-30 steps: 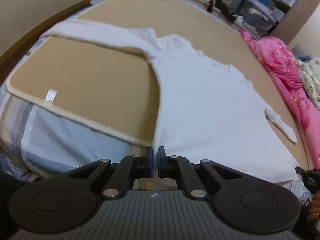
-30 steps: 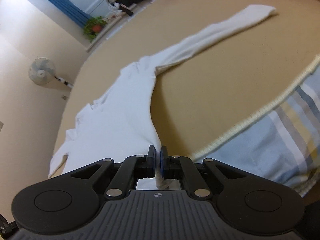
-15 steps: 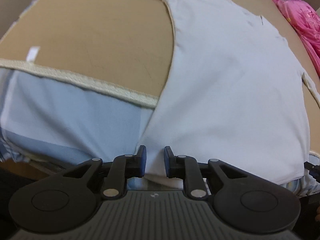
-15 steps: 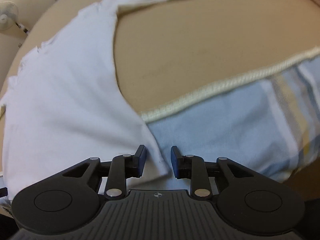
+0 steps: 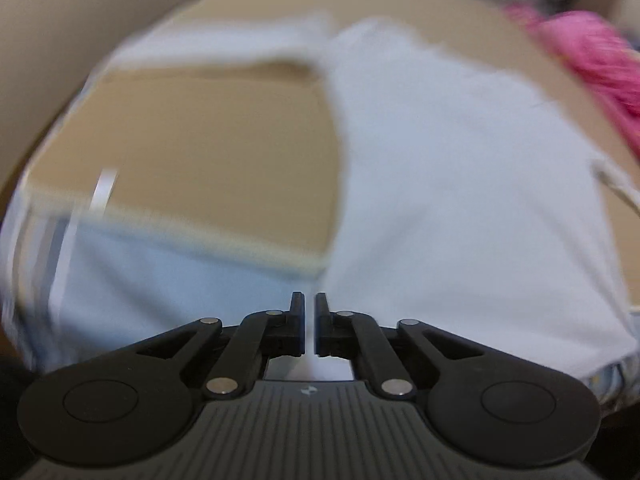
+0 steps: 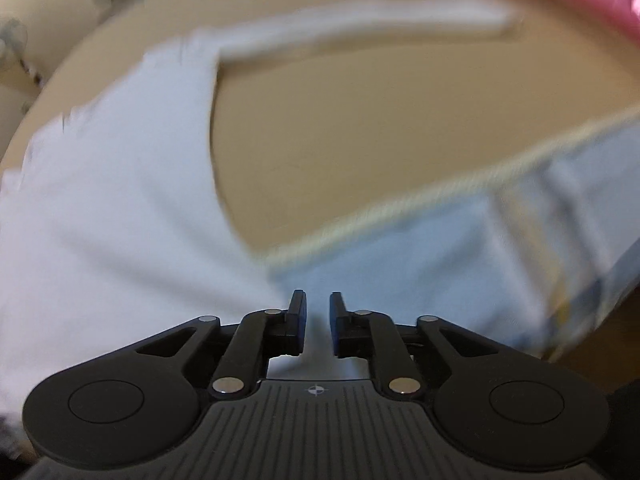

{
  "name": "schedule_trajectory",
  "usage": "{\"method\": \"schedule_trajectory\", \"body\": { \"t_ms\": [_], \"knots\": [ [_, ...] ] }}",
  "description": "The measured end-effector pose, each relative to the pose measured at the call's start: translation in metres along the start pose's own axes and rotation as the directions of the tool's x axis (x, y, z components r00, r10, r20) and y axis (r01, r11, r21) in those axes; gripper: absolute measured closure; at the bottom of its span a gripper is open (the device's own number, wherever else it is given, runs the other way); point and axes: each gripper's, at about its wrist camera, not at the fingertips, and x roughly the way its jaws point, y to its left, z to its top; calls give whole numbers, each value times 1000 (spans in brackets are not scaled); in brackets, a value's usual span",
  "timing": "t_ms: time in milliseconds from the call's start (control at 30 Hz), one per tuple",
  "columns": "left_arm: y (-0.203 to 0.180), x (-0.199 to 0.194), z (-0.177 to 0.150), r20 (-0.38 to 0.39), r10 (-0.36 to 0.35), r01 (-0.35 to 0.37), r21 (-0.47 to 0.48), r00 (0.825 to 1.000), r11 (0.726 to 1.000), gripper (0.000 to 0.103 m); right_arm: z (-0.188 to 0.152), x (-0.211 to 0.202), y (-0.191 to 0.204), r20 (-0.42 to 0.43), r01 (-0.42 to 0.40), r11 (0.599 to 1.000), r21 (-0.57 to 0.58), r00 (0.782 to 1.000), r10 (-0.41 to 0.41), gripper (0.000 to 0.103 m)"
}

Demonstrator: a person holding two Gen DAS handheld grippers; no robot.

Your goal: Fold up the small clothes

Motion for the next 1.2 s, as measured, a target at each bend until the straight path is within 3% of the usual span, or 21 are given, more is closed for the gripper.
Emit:
{"method": "schedule_trajectory", "body": {
  "t_ms": [33,100,167,200,267,333,400,467,533,600,667,733,800,967,1100,1200],
  "knots": [
    [-6,-1,-1,10,-20,20,28,1000,999,90,0,-8,1,55,-29,1000,-5,998,29,86],
    [-18,12,-5,-52,-40,44,68,998,997,88,3,-12,8,102,-124,992,-11,987,124,79],
    [-26,34,-9,-159,-8,22,85,987,996,88,0,4,19,21,-198,980,-28,980,199,73],
    [-29,46,-12,-209,31,-9,107,977,994,88,-3,17,25,-54,-194,980,-40,980,192,72],
    [-35,53,-13,-224,74,-42,142,972,989,88,-14,45,31,-186,-79,993,-83,981,63,75],
    [-36,41,-10,-148,68,-46,145,987,988,88,-16,37,35,-143,-79,993,-85,987,67,75],
    [-36,28,-7,-83,30,-19,129,996,991,87,-11,17,41,-34,-153,986,-73,988,151,73],
    [-40,29,-6,-79,0,10,122,997,992,78,-8,13,39,6,-176,981,-82,984,177,67],
    [-42,41,-9,-158,-6,25,118,987,993,75,-13,31,46,-67,-144,984,-102,988,138,57],
    [-44,57,-15,-241,21,8,117,970,993,75,-20,59,54,-187,-92,983,-157,980,62,56],
    [-50,47,-12,-175,38,-14,134,984,991,75,-17,55,60,-135,-83,982,-169,989,60,57],
    [-57,27,-8,-71,21,-10,151,997,989,75,-10,43,61,-39,-128,980,-152,992,123,56],
    [-62,16,-4,-2,-1,1,150,1000,989,74,-5,36,59,4,-151,979,-135,988,153,56],
    [-76,19,1,32,-30,25,139,999,990,74,1,40,64,3,-165,976,-142,986,167,56],
    [-99,0,-8,155,-32,3,182,987,983,74,0,-8,52,106,-155,965,-213,978,181,56],
    [-114,-21,-1,280,-43,-22,223,959,975,64,6,-25,52,224,-137,958,-252,955,196,57]
  ]
}}
